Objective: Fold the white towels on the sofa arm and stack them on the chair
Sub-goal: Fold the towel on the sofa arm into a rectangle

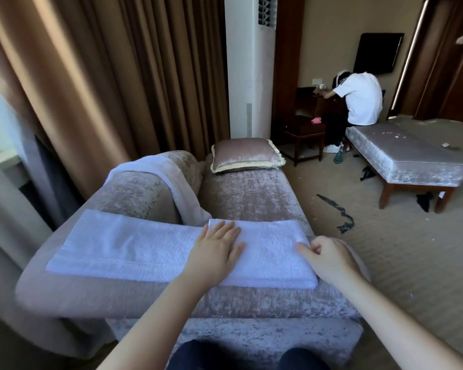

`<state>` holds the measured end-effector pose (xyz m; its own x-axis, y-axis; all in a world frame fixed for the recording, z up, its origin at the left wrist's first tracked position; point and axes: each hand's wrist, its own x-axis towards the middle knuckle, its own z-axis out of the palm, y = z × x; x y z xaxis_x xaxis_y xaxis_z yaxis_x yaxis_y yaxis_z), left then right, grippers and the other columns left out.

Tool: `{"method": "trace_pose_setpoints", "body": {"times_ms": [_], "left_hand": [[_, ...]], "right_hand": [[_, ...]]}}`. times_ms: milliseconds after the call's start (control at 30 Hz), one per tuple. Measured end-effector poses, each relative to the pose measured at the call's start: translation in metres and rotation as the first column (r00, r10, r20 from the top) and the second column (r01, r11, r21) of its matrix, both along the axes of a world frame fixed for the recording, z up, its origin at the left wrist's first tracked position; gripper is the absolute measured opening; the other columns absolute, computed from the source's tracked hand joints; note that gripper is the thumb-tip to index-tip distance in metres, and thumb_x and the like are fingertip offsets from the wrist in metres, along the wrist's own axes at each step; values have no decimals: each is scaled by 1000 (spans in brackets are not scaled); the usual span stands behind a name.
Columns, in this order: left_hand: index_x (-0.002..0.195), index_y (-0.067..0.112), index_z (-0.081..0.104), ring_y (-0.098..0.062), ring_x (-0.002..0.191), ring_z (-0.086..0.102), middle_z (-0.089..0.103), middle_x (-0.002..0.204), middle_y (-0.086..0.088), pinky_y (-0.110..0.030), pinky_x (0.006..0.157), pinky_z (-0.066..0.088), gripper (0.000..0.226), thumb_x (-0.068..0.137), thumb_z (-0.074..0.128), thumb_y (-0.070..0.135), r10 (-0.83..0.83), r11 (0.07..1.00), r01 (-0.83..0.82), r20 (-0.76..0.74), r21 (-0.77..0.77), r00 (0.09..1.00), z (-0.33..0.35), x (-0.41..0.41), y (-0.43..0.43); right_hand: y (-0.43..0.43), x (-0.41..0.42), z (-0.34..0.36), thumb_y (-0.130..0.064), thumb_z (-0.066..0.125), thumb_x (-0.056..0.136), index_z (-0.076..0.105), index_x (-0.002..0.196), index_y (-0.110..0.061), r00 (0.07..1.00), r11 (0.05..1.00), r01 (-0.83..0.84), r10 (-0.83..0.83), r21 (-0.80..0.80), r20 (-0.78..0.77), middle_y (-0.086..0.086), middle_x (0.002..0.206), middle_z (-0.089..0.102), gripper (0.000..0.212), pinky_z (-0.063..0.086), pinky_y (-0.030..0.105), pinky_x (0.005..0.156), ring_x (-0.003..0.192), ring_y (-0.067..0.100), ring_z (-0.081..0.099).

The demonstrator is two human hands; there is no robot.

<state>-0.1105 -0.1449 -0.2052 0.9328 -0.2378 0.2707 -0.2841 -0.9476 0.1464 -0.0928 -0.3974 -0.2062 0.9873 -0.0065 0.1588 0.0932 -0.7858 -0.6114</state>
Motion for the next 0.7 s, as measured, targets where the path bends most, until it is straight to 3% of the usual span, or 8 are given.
{"method": "trace_pose_setpoints", "body": {"times_ms": [67, 133, 200, 233, 300, 400, 500, 700], "left_hand": [[145, 21, 44, -16, 146, 25, 36, 154, 5, -36, 120, 5, 81, 87, 3, 61, 26, 1000, -26, 14, -8, 1000, -1, -8, 13], [133, 16, 57, -26, 134, 46, 53, 142, -2, -45, 114, 27, 65, 93, 21, 52, 61, 998, -62, 103, 1, 993, -3, -14, 37], [116, 8, 66, -34, 106, 64, 67, 118, -10, -48, 87, 51, 44, 92, 41, 36, 158, 985, -169, 246, 23, 956, -4, -17, 73], [111, 5, 67, -37, 95, 65, 69, 108, -13, -46, 73, 53, 34, 90, 52, 27, 250, 965, -262, 268, 10, 931, 0, -21, 94], [106, 0, 68, -42, 85, 63, 68, 97, -19, -45, 62, 51, 26, 83, 71, 13, 429, 898, -440, 258, -15, 866, 10, -30, 132], [98, 1, 69, -42, 81, 63, 68, 92, -18, -45, 59, 49, 27, 75, 79, 10, 483, 855, -516, 284, 51, 828, 19, -41, 171], [92, 3, 69, -38, 76, 62, 67, 88, -13, -43, 57, 49, 24, 72, 81, 11, 487, 835, -539, 306, 112, 818, 20, -50, 195], [105, -3, 62, -41, 102, 56, 63, 106, -20, -49, 74, 50, 27, 90, 63, 20, 671, 740, -670, 137, -62, 729, 17, -62, 230]], "right_hand": [[1, 2, 3, -33, 58, 92, 28, 54, -16, 1000, 998, 1, -1, 66, 7, -4, 46, 24, 52, 18, 32, 51, 45, 15, 24], [1, 4, 5, -32, 57, 94, 28, 55, -16, 1000, 998, 1, 0, 62, -17, -3, 47, 25, 50, 19, 31, 50, 45, 16, 24], [0, 5, 7, -41, 54, 94, 41, 64, -15, 999, 989, 40, -44, -145, -23, -1, 54, 43, 42, 29, 32, 49, 47, 18, 38], [1, 2, 11, -45, 53, 94, 47, 73, -15, 997, 961, 69, -73, -270, -4, -1, 64, 53, 36, 34, 31, 51, 54, 18, 47], [8, -4, 19, -44, 53, 94, 52, 89, -17, 992, 917, 102, -63, -386, 112, -2, 89, 58, 28, 38, 30, 57, 73, 18, 56], [40, -10, 23, -34, 58, 94, 59, 100, -17, 945, 939, 11, 103, -345, 309, -2, 100, 58, 18, 39, 32, 73, 94, 21, 57], [89, -6, 13, -26, 65, 90, 65, 98, -14, 908, 941, -144, 249, -307, 337, -1, 98, 63, 14, 43, 39, 81, 96, 25, 60], [167, 10, -1, -25, 66, 86, 70, 96, -11, 846, 908, -258, 378, -331, 377, 3, 99, 68, 17, 48, 40, 81, 95, 27, 64]]}}
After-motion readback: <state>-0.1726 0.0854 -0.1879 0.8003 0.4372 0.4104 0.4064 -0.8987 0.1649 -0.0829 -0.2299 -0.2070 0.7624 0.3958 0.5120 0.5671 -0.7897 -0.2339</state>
